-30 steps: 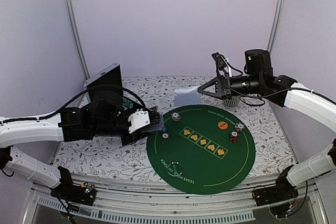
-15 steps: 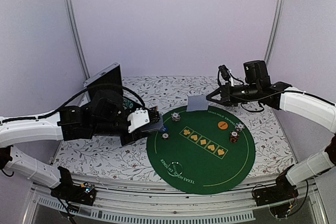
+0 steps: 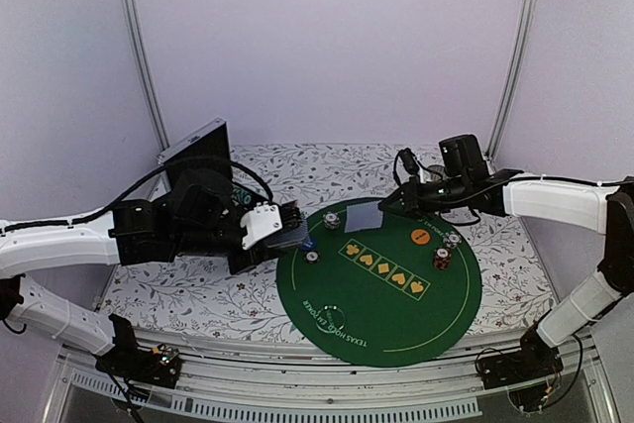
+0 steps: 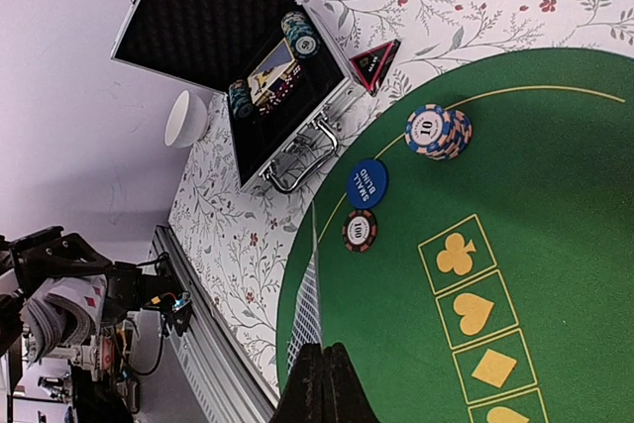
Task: Distribute texas hold em gaming equipment
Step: Distribute the poker card in the big blind area, then pick up the poker card from the face-down deck piles.
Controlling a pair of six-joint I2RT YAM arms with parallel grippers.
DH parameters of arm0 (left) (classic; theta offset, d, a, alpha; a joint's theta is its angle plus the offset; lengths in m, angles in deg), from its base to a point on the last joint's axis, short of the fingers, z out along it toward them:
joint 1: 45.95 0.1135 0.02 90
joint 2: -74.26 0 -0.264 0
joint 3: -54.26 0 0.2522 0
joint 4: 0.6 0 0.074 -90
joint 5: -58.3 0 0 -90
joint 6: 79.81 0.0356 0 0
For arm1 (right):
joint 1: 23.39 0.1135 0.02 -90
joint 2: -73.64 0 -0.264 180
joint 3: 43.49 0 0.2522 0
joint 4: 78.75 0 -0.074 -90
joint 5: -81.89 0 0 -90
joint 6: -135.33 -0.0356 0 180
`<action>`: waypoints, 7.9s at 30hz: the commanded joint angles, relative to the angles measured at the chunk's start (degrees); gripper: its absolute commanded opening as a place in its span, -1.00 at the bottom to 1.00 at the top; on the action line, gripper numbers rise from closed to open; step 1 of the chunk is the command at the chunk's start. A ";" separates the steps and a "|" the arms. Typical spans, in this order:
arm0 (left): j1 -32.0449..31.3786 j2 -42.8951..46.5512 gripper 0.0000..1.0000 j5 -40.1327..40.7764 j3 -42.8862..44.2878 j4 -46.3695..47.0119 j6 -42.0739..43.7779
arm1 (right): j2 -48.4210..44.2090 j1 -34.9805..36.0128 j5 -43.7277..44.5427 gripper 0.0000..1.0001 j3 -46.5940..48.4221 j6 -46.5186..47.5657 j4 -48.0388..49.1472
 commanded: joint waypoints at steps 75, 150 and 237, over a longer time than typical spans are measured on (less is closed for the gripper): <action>1.85 -0.39 -0.15 -3.15 -1.10 1.74 -0.72 | 26.00 -15.00 13.39 -0.88 -1.98 -9.07 22.45; 2.01 -0.66 -0.16 -1.21 -1.63 2.44 0.60 | 16.57 19.30 -11.01 0.98 26.16 4.50 -2.55; 2.09 -0.48 -0.16 -1.22 -1.81 2.77 0.82 | 12.62 19.40 -6.54 -0.95 31.01 9.44 -18.14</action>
